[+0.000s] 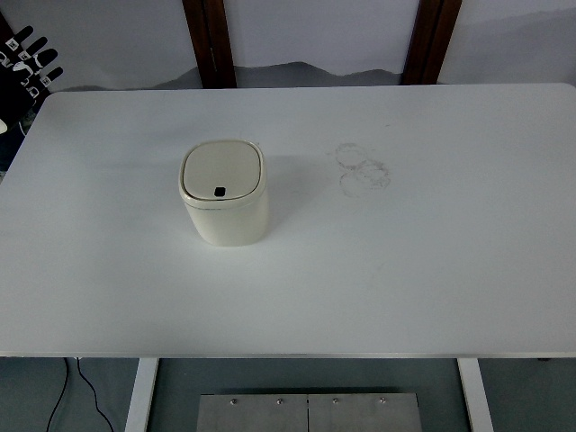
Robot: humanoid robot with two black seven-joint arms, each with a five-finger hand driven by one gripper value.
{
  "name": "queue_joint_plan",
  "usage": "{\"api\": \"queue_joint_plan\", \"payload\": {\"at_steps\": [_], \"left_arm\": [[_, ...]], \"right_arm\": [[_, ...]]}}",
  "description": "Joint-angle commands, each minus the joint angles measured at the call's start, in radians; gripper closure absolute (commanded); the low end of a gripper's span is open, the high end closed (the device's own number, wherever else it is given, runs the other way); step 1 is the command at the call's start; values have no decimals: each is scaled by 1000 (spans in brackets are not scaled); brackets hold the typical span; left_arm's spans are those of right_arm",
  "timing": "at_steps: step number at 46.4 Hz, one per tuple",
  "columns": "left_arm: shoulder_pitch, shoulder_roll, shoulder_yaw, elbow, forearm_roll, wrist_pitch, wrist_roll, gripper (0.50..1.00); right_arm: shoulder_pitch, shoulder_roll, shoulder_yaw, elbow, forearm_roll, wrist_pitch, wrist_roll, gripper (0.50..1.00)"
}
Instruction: Open trash can
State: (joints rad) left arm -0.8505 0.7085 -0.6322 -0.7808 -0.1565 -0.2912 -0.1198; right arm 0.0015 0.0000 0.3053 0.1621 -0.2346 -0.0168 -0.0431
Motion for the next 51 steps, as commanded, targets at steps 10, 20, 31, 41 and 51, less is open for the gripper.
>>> {"api": "queue_joint_plan", "payload": {"at_steps": [10, 20, 31, 41, 51], "left_arm": [[5, -3, 0, 0, 0, 10, -3, 500], [-4, -3, 0, 0, -8, 36, 0, 500], [-7, -3, 2, 0, -9, 43, 0, 500], [-5, -3, 3, 0, -8, 41, 2, 500], [-8, -4, 3, -2, -8, 43, 2, 500]], "right_arm": [[0, 0, 0, -1, 0, 0, 0, 505], [0, 0, 0, -1, 0, 0, 0, 505], [0, 0, 0, -1, 1, 0, 0, 505], [0, 0, 0, -1, 0, 0, 0, 505], [0, 0, 0, -1, -2, 0, 0, 505]]}}
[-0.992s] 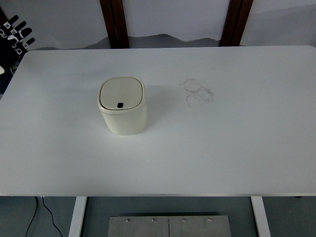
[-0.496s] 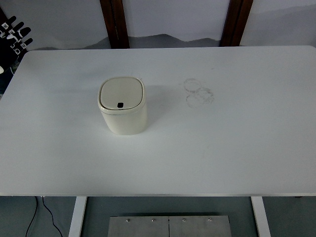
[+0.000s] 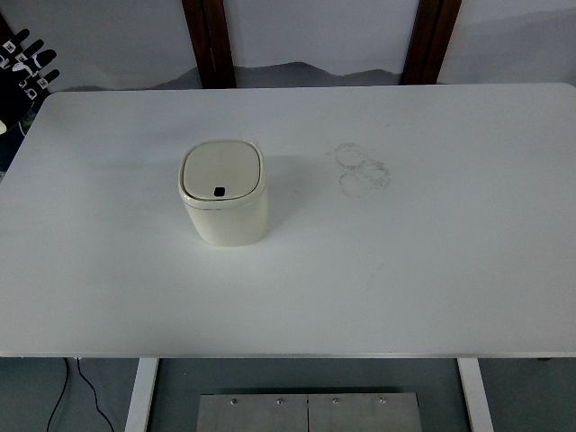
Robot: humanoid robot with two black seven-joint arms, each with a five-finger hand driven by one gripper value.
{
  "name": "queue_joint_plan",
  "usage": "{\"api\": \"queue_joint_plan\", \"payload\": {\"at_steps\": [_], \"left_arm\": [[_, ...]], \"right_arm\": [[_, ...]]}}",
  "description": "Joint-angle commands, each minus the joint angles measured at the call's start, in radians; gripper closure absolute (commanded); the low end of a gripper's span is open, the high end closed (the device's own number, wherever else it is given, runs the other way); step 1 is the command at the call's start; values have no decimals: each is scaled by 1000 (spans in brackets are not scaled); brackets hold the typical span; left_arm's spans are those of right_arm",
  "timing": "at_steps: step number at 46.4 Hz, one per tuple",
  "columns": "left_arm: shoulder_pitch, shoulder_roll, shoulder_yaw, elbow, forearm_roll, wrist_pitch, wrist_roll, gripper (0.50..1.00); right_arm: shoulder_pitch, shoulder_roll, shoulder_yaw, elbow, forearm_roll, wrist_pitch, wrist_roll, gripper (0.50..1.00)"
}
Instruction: Open trash can
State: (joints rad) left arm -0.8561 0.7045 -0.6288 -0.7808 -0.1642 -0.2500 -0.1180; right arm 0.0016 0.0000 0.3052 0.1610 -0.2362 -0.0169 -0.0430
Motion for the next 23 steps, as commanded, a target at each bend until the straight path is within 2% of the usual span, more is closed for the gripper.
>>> {"api": "queue_joint_plan", "payload": {"at_steps": [1, 12, 19, 23], "left_arm": [[-3, 0, 0, -2, 0, 2, 0, 500], [-21, -20, 5, -3, 2, 6, 4, 500], [-24, -22, 5, -15, 2, 43, 11, 500], [-38, -25, 8, -67, 2, 93, 18, 500]], "right_arm": [[0, 0, 0, 0, 0, 0, 0, 505], [0, 0, 0, 2, 0, 0, 0, 505], [0, 0, 0, 0, 0, 0, 0, 505], [0, 0, 0, 0, -2, 0, 0, 505]]}}
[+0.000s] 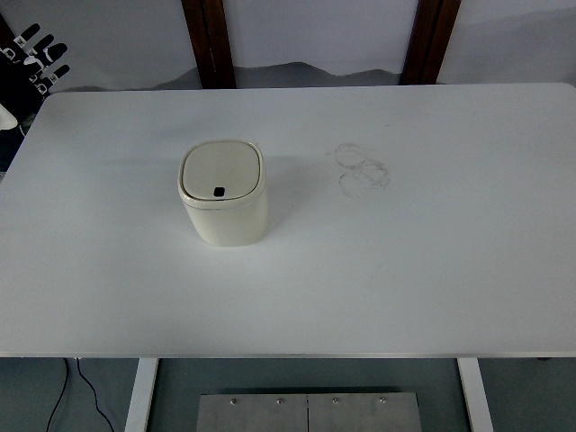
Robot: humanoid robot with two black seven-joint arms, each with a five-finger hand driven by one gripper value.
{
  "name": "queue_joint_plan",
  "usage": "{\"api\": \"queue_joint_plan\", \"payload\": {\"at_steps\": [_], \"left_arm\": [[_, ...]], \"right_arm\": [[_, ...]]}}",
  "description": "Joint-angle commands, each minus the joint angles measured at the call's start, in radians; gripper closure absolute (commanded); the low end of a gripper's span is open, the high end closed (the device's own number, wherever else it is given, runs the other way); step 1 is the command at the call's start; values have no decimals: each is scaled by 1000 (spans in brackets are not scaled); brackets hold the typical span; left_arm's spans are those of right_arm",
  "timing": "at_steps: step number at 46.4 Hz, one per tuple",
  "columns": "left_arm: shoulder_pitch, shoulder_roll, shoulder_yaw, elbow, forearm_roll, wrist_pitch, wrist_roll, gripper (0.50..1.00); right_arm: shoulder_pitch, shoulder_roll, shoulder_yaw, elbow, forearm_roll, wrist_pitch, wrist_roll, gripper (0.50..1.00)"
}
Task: Open trash can
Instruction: 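Reach the left hand toward the cream trash can's lid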
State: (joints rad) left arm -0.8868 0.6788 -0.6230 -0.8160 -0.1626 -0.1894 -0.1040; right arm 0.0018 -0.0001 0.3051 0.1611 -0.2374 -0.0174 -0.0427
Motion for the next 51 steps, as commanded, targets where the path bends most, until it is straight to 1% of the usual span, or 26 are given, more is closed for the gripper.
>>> {"api": "queue_joint_plan", "payload": {"at_steps": [1, 3, 9, 12, 14, 21, 28, 31, 34, 41, 46, 51], "left_arm": [[-9, 4, 2, -46, 0, 44, 12, 500], [-12, 11, 2, -80, 0, 70, 45, 500], [-35, 24, 16, -186, 2, 131, 190, 500], [-55, 47, 61, -238, 5, 143, 239, 500], [-78, 64, 104, -262, 5, 145, 257, 500], [-216, 110, 325, -311, 6, 143, 286, 500], [-383, 122, 526, -322, 11, 130, 294, 500], [-449, 122, 592, -333, 12, 127, 308, 500], [-517, 119, 650, -351, 12, 122, 316, 500], [-658, 105, 782, -437, 25, 108, 320, 500], [-745, 84, 885, -500, 52, 107, 349, 500], [-814, 53, 999, -538, 63, 104, 377, 500]], "right_arm": [[0, 0, 0, 0, 0, 0, 0, 505], [0, 0, 0, 0, 0, 0, 0, 505], [0, 0, -1, 0, 0, 0, 0, 505], [0, 0, -1, 0, -2, 0, 0, 505], [0, 0, -1, 0, -2, -1, -2, 505], [0, 0, -1, 0, -2, 0, -2, 505], [0, 0, -1, 0, -2, -1, -2, 505], [0, 0, -1, 0, -2, -1, -2, 505], [0, 0, -1, 0, -2, -1, -2, 505], [0, 0, -1, 0, -2, -1, -2, 505], [0, 0, -1, 0, -2, 0, -2, 505], [0, 0, -1, 0, -2, -1, -2, 505]]}}
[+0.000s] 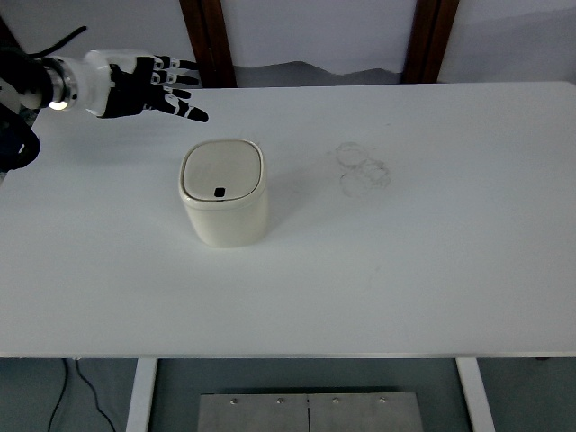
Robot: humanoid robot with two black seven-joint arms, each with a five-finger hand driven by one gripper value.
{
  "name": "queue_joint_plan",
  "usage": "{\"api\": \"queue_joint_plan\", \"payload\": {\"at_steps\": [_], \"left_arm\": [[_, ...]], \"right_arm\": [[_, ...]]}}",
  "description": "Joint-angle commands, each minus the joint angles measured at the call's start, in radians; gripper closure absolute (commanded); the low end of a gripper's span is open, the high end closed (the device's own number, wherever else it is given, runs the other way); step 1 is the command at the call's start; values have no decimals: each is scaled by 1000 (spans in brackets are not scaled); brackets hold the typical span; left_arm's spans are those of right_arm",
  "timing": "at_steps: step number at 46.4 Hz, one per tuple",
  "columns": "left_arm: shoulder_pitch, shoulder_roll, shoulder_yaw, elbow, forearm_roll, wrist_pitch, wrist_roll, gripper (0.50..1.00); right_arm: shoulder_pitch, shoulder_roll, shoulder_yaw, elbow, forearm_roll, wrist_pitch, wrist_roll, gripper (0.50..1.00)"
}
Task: Open trash can
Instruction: 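Reach the left hand toward the cream trash can's lid, then lower the left hand's fingertips onto the lid's front edge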
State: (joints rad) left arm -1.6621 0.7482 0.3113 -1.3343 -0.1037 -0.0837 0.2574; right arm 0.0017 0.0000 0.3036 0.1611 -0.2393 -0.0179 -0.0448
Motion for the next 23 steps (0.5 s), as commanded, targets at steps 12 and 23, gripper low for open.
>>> {"api": "queue_joint_plan", "payload": {"at_steps": [12, 23], "left_arm": [[-163, -95, 213, -40, 4, -36, 42, 500], [-242, -153, 230, -42, 4, -59, 77, 500]], "right_arm": [[0, 0, -1, 0, -2, 0, -3, 505], [0, 0, -1, 0, -23, 0, -17, 505]]}}
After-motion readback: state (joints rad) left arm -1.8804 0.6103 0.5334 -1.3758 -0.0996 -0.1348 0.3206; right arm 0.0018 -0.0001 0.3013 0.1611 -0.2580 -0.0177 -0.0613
